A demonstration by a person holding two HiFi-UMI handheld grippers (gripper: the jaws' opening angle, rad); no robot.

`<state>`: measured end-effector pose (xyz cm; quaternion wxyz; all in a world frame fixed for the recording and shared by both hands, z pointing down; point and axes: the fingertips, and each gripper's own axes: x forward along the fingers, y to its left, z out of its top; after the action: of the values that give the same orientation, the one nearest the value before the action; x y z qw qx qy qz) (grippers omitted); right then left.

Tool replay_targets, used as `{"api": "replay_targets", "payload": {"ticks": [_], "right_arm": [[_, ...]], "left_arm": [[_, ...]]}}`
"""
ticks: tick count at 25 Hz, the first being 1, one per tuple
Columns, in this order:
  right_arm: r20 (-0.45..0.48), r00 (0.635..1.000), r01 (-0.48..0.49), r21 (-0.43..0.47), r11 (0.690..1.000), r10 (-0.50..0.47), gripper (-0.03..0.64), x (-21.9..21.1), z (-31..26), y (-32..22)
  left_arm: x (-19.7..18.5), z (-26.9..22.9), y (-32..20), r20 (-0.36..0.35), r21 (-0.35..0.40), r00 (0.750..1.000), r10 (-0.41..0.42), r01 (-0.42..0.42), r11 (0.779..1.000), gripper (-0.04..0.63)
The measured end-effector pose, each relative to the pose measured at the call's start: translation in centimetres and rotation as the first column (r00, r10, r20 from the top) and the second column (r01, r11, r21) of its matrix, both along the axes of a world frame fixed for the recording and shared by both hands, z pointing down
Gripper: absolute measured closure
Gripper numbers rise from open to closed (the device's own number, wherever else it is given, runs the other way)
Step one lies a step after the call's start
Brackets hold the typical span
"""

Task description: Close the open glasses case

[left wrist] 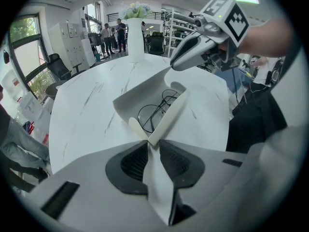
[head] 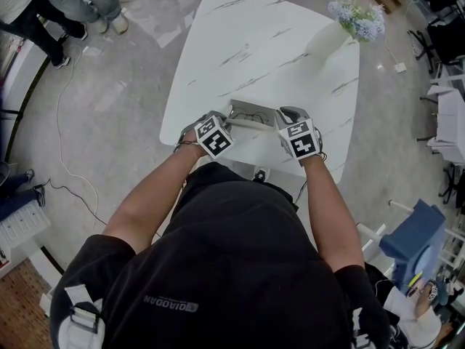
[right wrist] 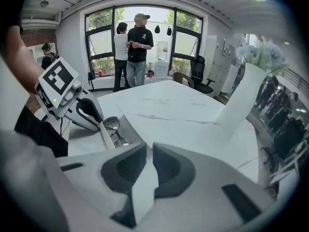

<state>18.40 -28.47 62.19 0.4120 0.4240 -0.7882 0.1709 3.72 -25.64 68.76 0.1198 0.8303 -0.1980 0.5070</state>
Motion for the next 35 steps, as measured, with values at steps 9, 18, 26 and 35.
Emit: {"api": "replay_targets", "payload": {"ticks": [9, 18, 26, 35], "right_arm": [[0.019, 1.000, 0.002, 0.007, 1.000, -0.002, 0.574, -0.3, -0.1, 1.0], [0.001, 1.000, 0.016, 0.020, 1.000, -0.016, 0.574, -0.5, 0.2, 2.2], [-0.001, 1.000, 0.021, 0.017, 1.000, -0.021, 0.572, -0.6, 0.5, 3.0], [-0.003, 1.000, 0.023, 0.012, 1.000, -0.023, 0.569, -0.9, 0.9, 4.0]], "left_arm": [[0.0, 0.0, -0.1, -0.012, -0.006, 1.000, -0.006, 0.006, 1.000, 0.514], [0.0, 0.0, 0.0, -0.008, -0.005, 1.000, -0.005, 0.005, 1.000, 0.514], [0.0, 0.0, 0.0, -0.006, -0.002, 1.000, -0.010, 0.010, 1.000, 0.515], [-0.1, 0.0, 0.2, -0.004, 0.000, 1.000, -0.017, 0.017, 1.000, 0.517]]}}
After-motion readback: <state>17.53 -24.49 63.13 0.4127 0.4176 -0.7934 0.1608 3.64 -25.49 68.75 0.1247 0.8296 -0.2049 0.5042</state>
